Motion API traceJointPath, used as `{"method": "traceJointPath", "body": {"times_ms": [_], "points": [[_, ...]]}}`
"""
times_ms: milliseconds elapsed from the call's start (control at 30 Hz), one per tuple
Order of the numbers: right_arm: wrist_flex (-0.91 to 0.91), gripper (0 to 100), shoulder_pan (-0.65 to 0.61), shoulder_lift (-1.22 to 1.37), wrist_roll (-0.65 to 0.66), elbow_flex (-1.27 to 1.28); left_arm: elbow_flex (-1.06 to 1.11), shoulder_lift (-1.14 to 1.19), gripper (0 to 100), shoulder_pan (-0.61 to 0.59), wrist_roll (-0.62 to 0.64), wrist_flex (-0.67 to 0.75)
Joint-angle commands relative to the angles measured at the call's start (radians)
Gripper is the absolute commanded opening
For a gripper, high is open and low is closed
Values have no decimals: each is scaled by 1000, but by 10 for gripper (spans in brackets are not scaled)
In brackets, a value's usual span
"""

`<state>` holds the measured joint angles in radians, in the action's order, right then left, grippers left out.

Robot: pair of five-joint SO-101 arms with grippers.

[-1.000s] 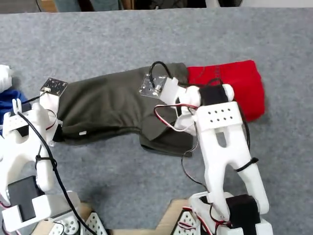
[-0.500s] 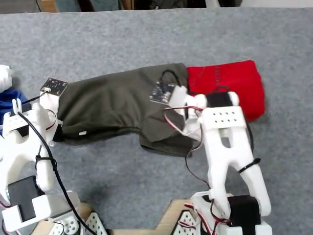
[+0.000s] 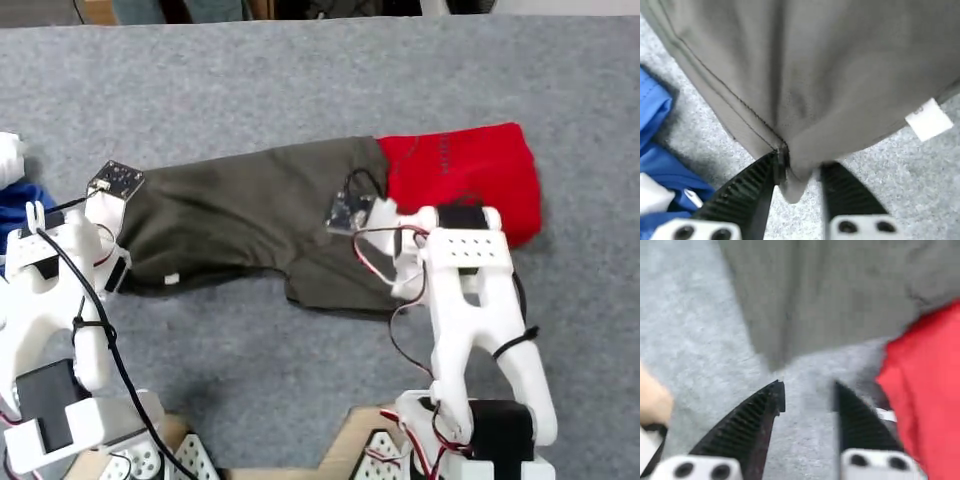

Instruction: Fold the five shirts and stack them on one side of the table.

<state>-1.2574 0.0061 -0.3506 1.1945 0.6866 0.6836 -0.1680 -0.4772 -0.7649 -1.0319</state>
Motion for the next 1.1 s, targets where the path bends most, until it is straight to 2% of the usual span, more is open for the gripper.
{"method": "traceJointPath", "body": {"times_ms": [0,100,233,267,333,367,400,433,500,633,733,867,967,1067], "points": [[23,292,17,-21,-18,-99,-16,-17,201,-2,9,5],[17,292,18,-16,-18,-174,-58,-17,189,-19,11,-35],[15,282,14,-16,-29,-251,-191,-17,119,-65,-8,-192],[2,234,14,-16,-41,-271,-234,-17,107,-76,-25,-235],[-41,21,-2,-12,-60,-329,-325,-17,93,-104,-38,-318],[-63,18,-15,-1,-80,-360,-369,-17,96,-114,-37,-367],[-86,71,-21,13,-110,-389,-414,-17,101,-124,-40,-410],[-98,71,-26,28,-144,-423,-463,-17,101,-131,-37,-445],[-98,15,-49,70,-186,-501,-558,-17,98,-139,-35,-512],[-117,20,-94,203,-253,-674,-727,-9,98,-117,-32,-624],[-120,13,-127,352,-308,-825,-765,-5,98,-24,48,-608],[-121,13,-160,608,-420,-1070,-685,40,53,127,272,-393],[-129,13,-167,792,-477,-1265,-621,193,35,197,295,-287],[-170,13,-167,970,-512,-1454,-671,402,28,194,425,-209]]}}
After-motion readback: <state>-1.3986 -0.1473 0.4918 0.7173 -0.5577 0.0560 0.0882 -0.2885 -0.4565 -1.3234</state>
